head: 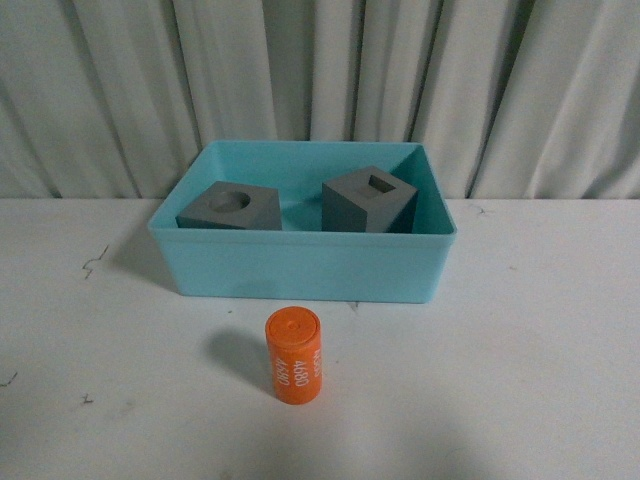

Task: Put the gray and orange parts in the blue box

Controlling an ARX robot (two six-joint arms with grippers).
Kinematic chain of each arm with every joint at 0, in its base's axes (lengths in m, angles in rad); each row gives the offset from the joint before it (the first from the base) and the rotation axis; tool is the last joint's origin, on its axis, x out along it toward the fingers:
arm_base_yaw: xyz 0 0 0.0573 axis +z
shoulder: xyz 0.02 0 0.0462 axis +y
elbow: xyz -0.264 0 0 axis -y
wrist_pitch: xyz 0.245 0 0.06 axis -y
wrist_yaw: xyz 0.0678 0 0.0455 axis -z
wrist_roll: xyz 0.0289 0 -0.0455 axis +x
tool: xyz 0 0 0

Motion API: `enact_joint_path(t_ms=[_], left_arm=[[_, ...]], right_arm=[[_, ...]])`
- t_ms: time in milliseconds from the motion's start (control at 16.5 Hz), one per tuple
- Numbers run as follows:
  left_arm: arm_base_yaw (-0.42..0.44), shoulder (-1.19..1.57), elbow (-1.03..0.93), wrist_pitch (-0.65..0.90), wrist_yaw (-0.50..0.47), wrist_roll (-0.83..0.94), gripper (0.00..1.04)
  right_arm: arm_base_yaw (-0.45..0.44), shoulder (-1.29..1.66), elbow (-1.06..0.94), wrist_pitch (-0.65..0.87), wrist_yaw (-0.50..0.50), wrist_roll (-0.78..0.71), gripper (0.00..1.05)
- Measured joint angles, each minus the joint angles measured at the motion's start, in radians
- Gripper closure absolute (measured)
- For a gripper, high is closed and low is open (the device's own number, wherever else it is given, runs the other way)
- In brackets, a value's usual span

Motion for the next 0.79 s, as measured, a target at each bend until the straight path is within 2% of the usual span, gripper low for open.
enact_joint_path(t_ms=[121,182,243,304,364,425,547,668,790], left_arm=[[0.0,0.0,0.0,0.0,0.0,0.001,0.05],[0.0,0.0,0.0,-0.001,0.0,0.001,0.07],[0.0,0.0,0.0,0.001,0.002,0.0,0.07],[0.0,0.0,0.0,0.0,-0.001,0.0,0.07],[0.0,0.0,0.0,0.0,0.0,0.0,0.07],[0.0,0.0,0.0,0.0,0.0,0.0,0.07],[0.0,0.0,0.0,0.0,0.0,0.0,0.07],[0.0,0.0,0.0,0.0,0.0,0.0,0.07],[0.0,0.0,0.0,0.0,0.0,0.001,0.07]], right_arm=[[0.0,0.0,0.0,-0.001,0.0,0.0,0.06],[0.023,0.074,0.064,-0.192,0.087,0.061,0.06],[-0.035,0.28,0.139,-0.26,0.091,0.159,0.06],[-0.139,0.404,0.161,-0.164,0.013,0.206,0.06],[-0.225,0.549,0.205,-0.018,-0.106,0.194,0.06],[-0.219,0.914,0.389,0.114,-0.453,-0.017,0.06],[-0.185,1.008,0.423,-0.013,-0.575,-0.15,0.06],[-0.126,1.144,0.479,-0.22,-0.724,-0.381,0.06],[-0.056,1.267,0.579,-0.256,-0.727,-0.59,0.06]])
